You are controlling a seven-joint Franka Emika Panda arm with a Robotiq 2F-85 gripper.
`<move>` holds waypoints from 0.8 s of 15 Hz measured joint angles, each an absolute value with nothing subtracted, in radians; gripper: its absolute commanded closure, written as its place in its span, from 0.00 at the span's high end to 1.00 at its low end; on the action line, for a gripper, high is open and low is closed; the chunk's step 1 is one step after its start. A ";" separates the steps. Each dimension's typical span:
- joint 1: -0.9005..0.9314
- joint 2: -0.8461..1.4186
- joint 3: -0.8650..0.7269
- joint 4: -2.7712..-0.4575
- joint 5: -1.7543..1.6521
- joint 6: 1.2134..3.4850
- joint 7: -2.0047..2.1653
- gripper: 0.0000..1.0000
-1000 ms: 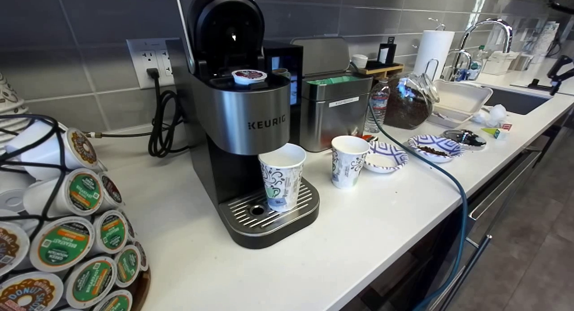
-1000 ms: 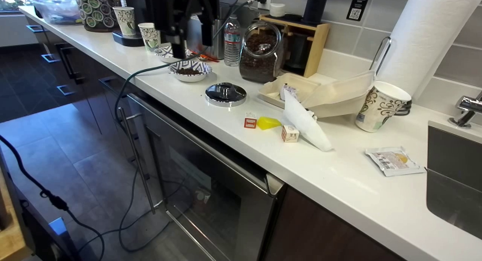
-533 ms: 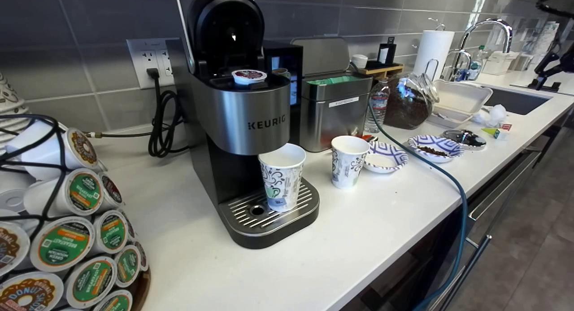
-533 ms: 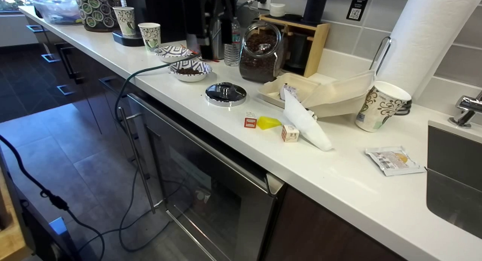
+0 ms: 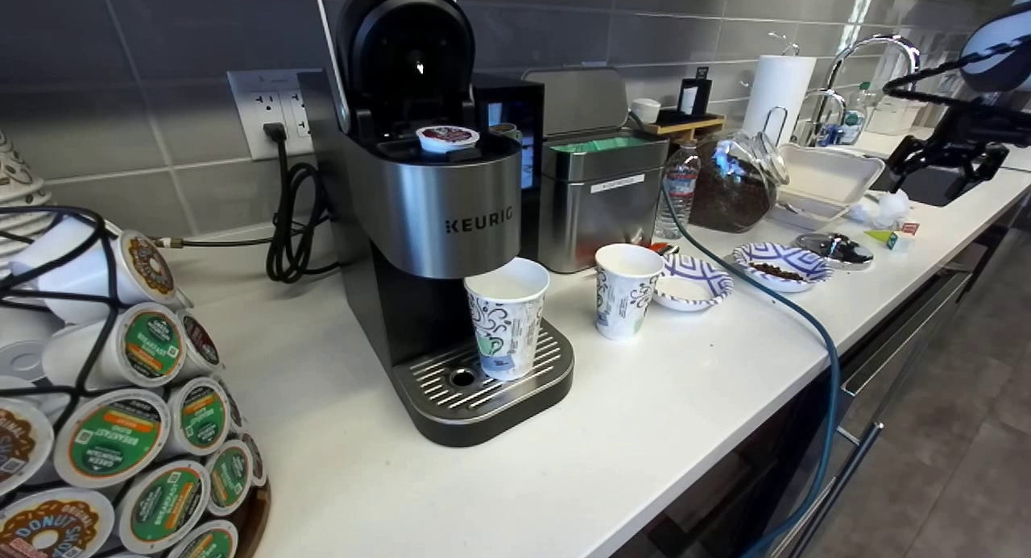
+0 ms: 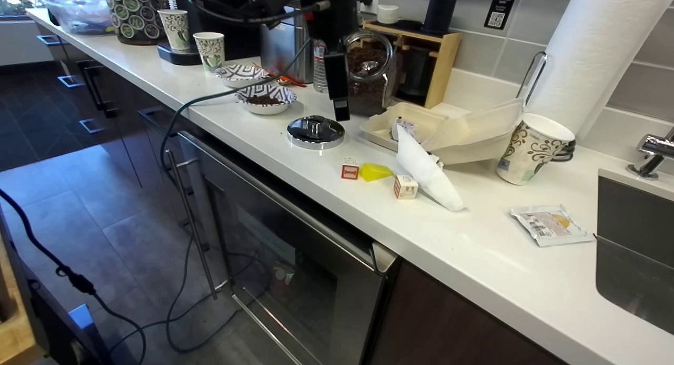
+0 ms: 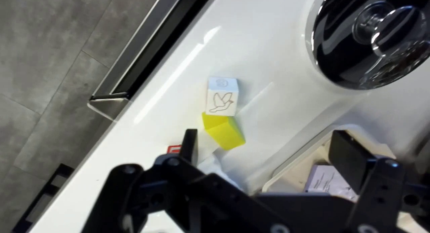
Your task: Put the cubes and the whistle into the paper takeaway box
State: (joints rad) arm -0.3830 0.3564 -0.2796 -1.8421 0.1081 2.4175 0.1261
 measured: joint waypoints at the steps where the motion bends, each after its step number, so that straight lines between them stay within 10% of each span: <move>1: -0.384 0.381 -0.268 -1.825 0.123 2.418 0.100 1.00; 12: -0.428 0.505 -0.231 -1.783 0.236 2.411 0.045 1.00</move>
